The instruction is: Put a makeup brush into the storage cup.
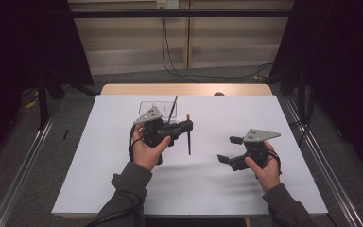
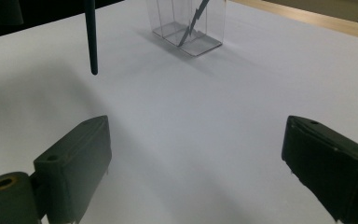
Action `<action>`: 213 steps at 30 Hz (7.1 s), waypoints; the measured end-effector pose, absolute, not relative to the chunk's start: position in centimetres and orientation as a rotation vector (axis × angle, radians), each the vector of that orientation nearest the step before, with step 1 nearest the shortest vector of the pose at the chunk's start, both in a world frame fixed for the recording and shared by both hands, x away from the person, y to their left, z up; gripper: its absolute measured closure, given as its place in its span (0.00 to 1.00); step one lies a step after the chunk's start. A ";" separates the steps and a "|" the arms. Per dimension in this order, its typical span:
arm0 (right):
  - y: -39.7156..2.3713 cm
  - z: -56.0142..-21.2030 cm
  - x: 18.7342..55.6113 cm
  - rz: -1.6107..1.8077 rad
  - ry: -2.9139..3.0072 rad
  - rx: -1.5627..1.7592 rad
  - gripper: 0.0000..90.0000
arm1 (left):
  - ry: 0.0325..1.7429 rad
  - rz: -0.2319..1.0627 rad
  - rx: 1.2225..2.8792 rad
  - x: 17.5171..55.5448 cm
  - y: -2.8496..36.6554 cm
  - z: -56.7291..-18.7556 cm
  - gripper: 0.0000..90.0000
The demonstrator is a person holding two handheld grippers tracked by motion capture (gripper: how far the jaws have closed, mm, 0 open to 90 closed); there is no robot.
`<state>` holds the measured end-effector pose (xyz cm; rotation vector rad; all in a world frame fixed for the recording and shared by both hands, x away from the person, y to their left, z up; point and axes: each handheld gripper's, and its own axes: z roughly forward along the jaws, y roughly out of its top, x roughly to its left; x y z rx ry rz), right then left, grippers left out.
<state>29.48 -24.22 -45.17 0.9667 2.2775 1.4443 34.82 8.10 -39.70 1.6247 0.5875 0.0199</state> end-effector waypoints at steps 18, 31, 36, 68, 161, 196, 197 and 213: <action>-25.7 -45.0 28.9 1.456 2.248 0.986 0.09 | 0.583 0.028 1.624 34.8 8.2 -39.6 0.93; -26.6 -44.9 28.4 1.459 2.240 0.985 0.09 | 0.583 0.034 1.622 34.9 8.3 -39.5 0.93; -26.9 -44.9 28.2 1.453 2.237 0.990 0.09 | 0.587 0.036 1.621 34.9 8.4 -39.4 0.93; -28.3 -44.8 27.1 1.433 2.228 0.997 0.09 | 0.588 0.047 1.630 35.0 8.8 -39.2 0.93; -29.0 -44.8 26.0 1.438 2.235 0.966 0.09 | 0.639 0.164 1.629 38.4 11.2 -35.2 0.93; -29.3 -44.8 26.0 1.447 2.233 0.964 0.09 | 0.695 0.219 1.634 41.6 11.4 -34.3 0.93; -29.3 -44.8 26.0 1.447 2.233 0.964 0.09 | 0.699 0.222 1.633 41.7 11.4 -34.3 0.93; -29.4 -44.7 25.9 1.447 2.229 0.960 0.09 | 0.720 0.260 1.621 42.9 11.1 -34.4 0.93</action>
